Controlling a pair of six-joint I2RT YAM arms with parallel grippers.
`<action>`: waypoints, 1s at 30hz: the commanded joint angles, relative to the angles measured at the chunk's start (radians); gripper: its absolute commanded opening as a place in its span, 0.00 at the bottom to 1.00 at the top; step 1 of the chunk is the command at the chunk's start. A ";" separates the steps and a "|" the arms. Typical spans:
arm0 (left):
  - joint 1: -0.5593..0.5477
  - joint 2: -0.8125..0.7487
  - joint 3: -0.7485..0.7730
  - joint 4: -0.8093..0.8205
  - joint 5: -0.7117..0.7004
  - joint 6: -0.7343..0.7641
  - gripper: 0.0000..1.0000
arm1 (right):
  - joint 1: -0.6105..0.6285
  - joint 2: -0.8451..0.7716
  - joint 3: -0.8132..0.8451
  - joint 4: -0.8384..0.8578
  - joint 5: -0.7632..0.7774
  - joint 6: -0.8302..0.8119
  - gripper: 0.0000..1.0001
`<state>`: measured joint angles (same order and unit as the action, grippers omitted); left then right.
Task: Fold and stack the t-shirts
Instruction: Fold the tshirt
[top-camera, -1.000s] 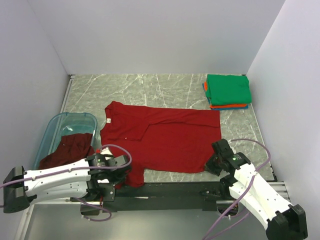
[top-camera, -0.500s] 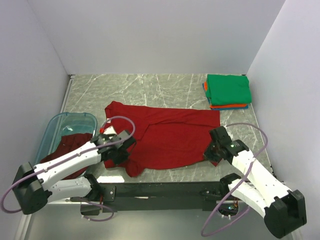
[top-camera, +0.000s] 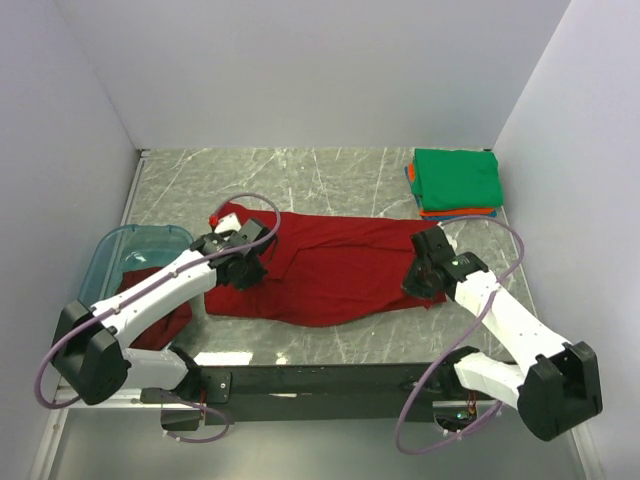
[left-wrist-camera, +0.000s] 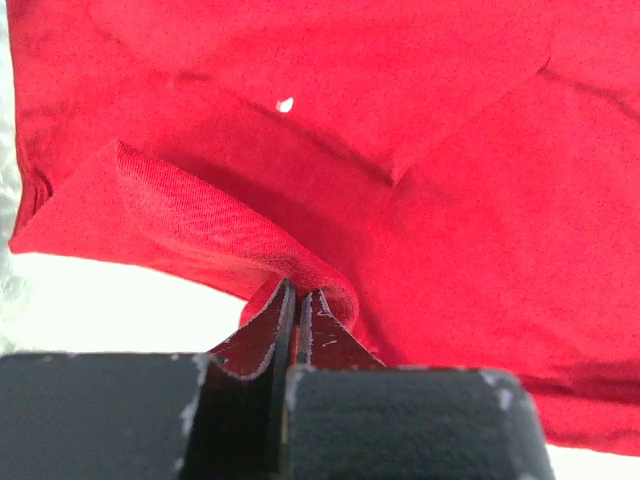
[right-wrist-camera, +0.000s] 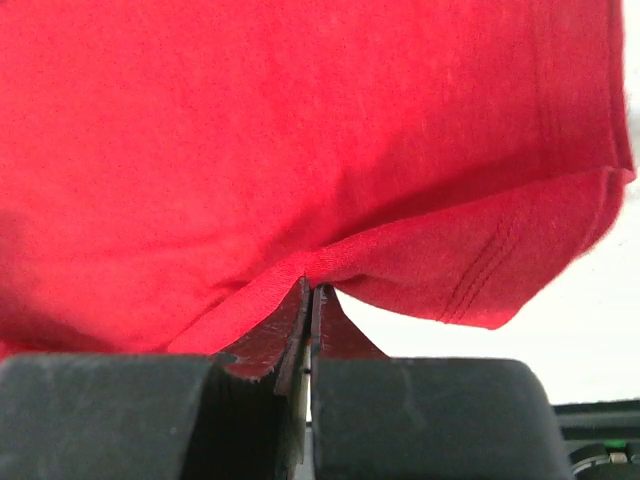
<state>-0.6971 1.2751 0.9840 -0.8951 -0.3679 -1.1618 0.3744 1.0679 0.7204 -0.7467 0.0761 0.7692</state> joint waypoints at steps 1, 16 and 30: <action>0.021 0.029 0.073 0.042 -0.052 0.053 0.00 | -0.023 0.023 0.068 0.043 0.044 -0.048 0.00; 0.125 0.168 0.229 0.096 -0.109 0.105 0.00 | -0.121 0.139 0.169 0.125 -0.005 -0.122 0.00; 0.199 0.285 0.308 0.183 -0.092 0.169 0.00 | -0.189 0.316 0.252 0.164 -0.053 -0.159 0.00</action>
<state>-0.5110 1.5360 1.2438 -0.7647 -0.4431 -1.0313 0.2100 1.3605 0.9180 -0.6231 0.0280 0.6373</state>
